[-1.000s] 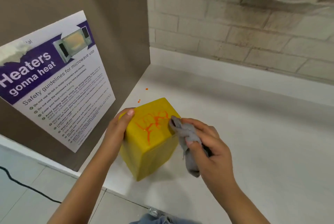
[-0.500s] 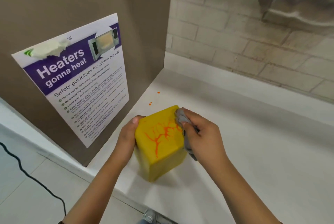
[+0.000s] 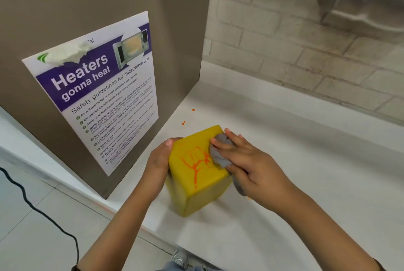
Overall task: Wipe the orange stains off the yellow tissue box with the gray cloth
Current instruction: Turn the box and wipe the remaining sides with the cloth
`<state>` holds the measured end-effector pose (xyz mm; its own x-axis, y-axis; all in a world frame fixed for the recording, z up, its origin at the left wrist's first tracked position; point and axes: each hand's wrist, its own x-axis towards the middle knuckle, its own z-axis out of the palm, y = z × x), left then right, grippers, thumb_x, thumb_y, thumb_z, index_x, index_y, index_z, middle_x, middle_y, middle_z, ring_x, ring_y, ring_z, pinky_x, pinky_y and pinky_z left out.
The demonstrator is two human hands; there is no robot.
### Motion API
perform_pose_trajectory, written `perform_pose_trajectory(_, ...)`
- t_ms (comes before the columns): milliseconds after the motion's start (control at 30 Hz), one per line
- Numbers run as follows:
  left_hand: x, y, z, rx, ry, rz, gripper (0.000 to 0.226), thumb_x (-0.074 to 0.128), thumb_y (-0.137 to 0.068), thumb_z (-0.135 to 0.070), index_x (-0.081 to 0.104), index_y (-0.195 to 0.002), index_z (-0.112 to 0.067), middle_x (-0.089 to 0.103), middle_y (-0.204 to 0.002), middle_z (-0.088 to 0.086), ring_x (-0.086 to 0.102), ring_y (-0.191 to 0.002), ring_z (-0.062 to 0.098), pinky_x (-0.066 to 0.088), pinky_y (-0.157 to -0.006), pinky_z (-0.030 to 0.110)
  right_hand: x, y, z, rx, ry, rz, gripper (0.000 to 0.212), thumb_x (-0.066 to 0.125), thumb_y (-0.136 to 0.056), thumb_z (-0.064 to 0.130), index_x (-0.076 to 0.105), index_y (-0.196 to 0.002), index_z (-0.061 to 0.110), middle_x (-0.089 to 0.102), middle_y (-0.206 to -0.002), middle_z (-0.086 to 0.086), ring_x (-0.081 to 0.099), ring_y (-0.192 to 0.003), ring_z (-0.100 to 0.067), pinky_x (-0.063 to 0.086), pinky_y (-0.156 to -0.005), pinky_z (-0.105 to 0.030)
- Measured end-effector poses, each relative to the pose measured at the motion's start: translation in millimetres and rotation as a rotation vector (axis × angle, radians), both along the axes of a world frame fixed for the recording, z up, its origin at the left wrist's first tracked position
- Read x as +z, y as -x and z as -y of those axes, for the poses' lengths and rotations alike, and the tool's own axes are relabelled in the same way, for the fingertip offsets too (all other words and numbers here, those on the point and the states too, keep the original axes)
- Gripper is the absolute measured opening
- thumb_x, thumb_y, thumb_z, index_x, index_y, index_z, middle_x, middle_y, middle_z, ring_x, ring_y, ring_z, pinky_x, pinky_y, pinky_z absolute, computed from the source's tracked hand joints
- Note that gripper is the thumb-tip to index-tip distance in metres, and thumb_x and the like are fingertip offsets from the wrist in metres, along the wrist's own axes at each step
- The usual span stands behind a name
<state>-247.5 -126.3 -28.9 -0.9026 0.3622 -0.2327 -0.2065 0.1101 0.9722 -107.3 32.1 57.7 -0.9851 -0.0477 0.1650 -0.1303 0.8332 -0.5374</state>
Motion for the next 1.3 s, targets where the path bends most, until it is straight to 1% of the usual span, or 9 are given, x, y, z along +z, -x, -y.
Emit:
perform_pose_trajectory(100, 4, -1, 1, -0.010, 0.011, 0.010, 0.039, 0.029, -0.073, -0.051, 0.064, -0.069, -0.034, 0.065, -0.083, -0.002, 0.059, -0.093, 0.029, 0.047, -0.087, 0.043, -4, 6, 8, -0.189, 0.118, -0.024, 0.042, 0.047, -0.093, 0.008, 0.047, -0.131, 0.026, 0.038, -0.141, 0.015, 0.025, -0.139, -0.010, 0.026, -0.112, -0.022)
perform_pose_trajectory(233, 4, 2, -2, 0.007, 0.080, 0.008, 0.037, 0.033, -0.094, -0.034, 0.059, -0.068, -0.031, 0.062, -0.078, 0.001, 0.058, -0.082, 0.023, 0.048, -0.074, 0.035, 0, 31, 24, -0.408, 0.042, -0.017, 0.039, 0.043, -0.095, 0.013, 0.046, -0.133, 0.020, 0.050, -0.139, -0.003, 0.041, -0.132, -0.021, 0.036, -0.104, -0.031)
perform_pose_trajectory(400, 2, -2, 1, -0.017, -0.032, -0.032, 0.040, 0.034, -0.072, -0.056, 0.064, -0.073, -0.030, 0.065, -0.087, 0.009, 0.058, -0.094, 0.032, 0.046, -0.088, 0.045, 3, 35, 33, -0.184, -0.036, 0.036, 0.040, 0.035, -0.096, 0.024, 0.042, -0.135, 0.022, 0.043, -0.145, -0.003, 0.031, -0.138, -0.019, 0.026, -0.111, -0.029)
perform_pose_trajectory(533, -6, 3, 1, 0.023, -0.033, 0.012, 0.047, 0.035, -0.093, -0.032, 0.072, -0.064, -0.037, 0.072, -0.061, -0.012, 0.061, -0.080, 0.022, 0.048, -0.075, 0.035, 2, 18, 28, -0.023, -0.044, 0.071, 0.046, 0.036, -0.089, 0.022, 0.043, -0.135, 0.019, 0.043, -0.144, -0.003, 0.033, -0.137, -0.016, 0.020, -0.115, -0.025)
perform_pose_trajectory(633, -4, 4, 1, 0.034, 0.004, 0.017, 0.051, 0.033, -0.095, -0.031, 0.070, -0.060, -0.036, 0.070, -0.058, -0.011, 0.060, -0.076, 0.018, 0.047, -0.066, 0.031, -1, 9, 23, -0.115, -0.047, -0.005, 0.041, 0.040, -0.092, 0.017, 0.047, -0.132, 0.016, 0.046, -0.142, -0.004, 0.036, -0.134, -0.013, 0.021, -0.114, -0.025)
perform_pose_trajectory(833, 4, -5, 3, 0.000, -0.070, -0.016, 0.041, 0.029, -0.073, -0.054, 0.063, -0.072, -0.031, 0.065, -0.080, 0.001, 0.059, -0.084, 0.026, 0.045, -0.083, 0.040, 2, 40, 43, -0.304, -0.045, 0.062, 0.041, 0.032, -0.099, 0.022, 0.034, -0.139, 0.021, 0.031, -0.151, -0.005, 0.024, -0.141, -0.020, 0.017, -0.115, -0.029)
perform_pose_trajectory(1033, 2, -2, 7, -0.026, -0.165, -0.014, 0.043, 0.035, -0.081, -0.050, 0.070, -0.074, -0.027, 0.070, -0.082, 0.002, 0.061, -0.088, 0.025, 0.046, -0.084, 0.039, 8, 27, 47, 0.064, -0.045, 0.057, 0.041, 0.041, -0.096, 0.014, 0.039, -0.137, 0.017, 0.037, -0.148, -0.004, 0.025, -0.139, -0.012, -0.003, -0.105, -0.001)
perform_pose_trajectory(1167, 2, 0, 3, 0.029, -0.113, 0.021, 0.044, 0.027, -0.097, -0.034, 0.064, -0.073, -0.027, 0.066, -0.079, 0.004, 0.058, -0.085, 0.028, 0.047, -0.077, 0.035, 5, 17, 33, -0.066, -0.035, 0.049, 0.040, 0.039, -0.097, 0.016, 0.039, -0.137, 0.022, 0.037, -0.148, 0.000, 0.024, -0.139, -0.010, 0.002, -0.108, -0.005)
perform_pose_trajectory(1300, 7, -1, 2, 0.019, -0.075, 0.000, 0.044, 0.023, -0.098, -0.032, 0.061, -0.076, -0.027, 0.063, -0.086, 0.012, 0.056, -0.090, 0.031, 0.044, -0.086, 0.043, 7, 36, 39, -0.177, 0.010, 0.130, 0.040, 0.031, -0.099, 0.025, 0.034, -0.139, 0.027, 0.028, -0.153, 0.003, 0.015, -0.143, -0.015, 0.014, -0.114, -0.025)
